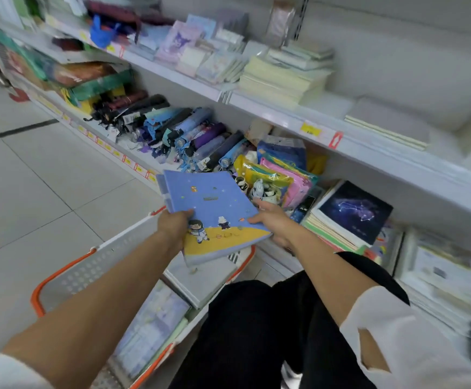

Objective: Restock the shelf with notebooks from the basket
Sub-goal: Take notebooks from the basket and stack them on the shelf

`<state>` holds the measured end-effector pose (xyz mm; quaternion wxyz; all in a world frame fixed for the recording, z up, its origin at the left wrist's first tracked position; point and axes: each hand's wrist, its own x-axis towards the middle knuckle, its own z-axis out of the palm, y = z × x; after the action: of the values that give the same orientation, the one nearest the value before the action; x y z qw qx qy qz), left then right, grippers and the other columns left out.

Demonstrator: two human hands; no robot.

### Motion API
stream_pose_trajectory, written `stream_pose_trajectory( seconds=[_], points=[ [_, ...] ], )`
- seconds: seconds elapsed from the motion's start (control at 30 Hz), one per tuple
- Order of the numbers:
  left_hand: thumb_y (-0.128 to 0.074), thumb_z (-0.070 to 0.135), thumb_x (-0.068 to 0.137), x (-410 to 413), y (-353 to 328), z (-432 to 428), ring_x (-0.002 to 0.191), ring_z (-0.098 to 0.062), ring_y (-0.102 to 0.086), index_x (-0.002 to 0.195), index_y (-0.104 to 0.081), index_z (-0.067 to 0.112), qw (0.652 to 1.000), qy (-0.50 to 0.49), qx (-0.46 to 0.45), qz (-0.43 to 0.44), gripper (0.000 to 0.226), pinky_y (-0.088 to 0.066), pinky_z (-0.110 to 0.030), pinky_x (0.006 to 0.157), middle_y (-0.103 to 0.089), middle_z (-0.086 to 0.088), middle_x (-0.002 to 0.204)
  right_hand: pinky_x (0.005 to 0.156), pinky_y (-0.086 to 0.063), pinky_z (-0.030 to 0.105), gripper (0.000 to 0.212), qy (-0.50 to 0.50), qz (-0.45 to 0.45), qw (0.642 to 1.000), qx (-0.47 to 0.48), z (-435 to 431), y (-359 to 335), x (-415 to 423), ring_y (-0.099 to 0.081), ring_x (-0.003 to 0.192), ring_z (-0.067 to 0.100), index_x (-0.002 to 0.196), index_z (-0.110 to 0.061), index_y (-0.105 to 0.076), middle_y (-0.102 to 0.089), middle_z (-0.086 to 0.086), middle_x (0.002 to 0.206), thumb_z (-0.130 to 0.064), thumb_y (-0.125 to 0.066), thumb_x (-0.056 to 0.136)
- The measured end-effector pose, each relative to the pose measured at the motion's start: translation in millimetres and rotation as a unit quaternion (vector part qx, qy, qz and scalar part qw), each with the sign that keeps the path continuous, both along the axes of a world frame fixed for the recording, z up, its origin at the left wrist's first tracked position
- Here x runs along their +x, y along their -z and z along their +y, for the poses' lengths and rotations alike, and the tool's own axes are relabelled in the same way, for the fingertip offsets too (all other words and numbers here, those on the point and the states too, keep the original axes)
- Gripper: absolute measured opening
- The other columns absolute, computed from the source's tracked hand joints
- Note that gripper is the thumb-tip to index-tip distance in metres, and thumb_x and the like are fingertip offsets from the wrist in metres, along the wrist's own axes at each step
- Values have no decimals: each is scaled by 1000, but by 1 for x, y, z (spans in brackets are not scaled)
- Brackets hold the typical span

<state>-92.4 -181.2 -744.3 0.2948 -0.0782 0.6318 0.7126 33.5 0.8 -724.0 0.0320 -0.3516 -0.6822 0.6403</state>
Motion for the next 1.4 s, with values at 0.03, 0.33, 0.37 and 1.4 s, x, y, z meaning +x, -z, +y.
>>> stream_pose_trajectory(
  seconds=[0.03,0.33,0.37,1.4],
  points=[
    [-58,0,91,3,-10,8,99,-39,-63,123,-53,-2,1000,-1,3,29,32,-51,-47,83,-62,-20,120,105,-44,40,60,20,-1,1000,3,6,-8,7,-50,128,30,145,-10,-42,-44,5,147,2,-60,89],
    [-57,16,91,46,-81,93,87,-27,-59,120,-53,4,980,7,22,199,31,-50,-39,74,-60,-12,109,86,-55,45,46,36,112,993,4,64,-112,80,-66,105,32,134,-17,-53,-64,9,127,5,-52,93],
    [-56,16,93,49,-89,105,88,-28,-58,122,-51,2,977,21,28,211,33,-48,-37,72,-59,-12,110,84,-55,43,47,55,123,991,19,72,-121,87,-66,106,32,136,-15,-53,-64,10,127,5,-52,93],
    [-84,5,70,26,-179,400,120,-17,-53,131,-58,3,726,467,-85,497,66,-42,-17,96,-58,-9,131,78,-44,26,24,360,10,884,297,316,-143,134,-59,89,19,107,-4,-71,-70,12,105,-18,-68,88]
  ],
)
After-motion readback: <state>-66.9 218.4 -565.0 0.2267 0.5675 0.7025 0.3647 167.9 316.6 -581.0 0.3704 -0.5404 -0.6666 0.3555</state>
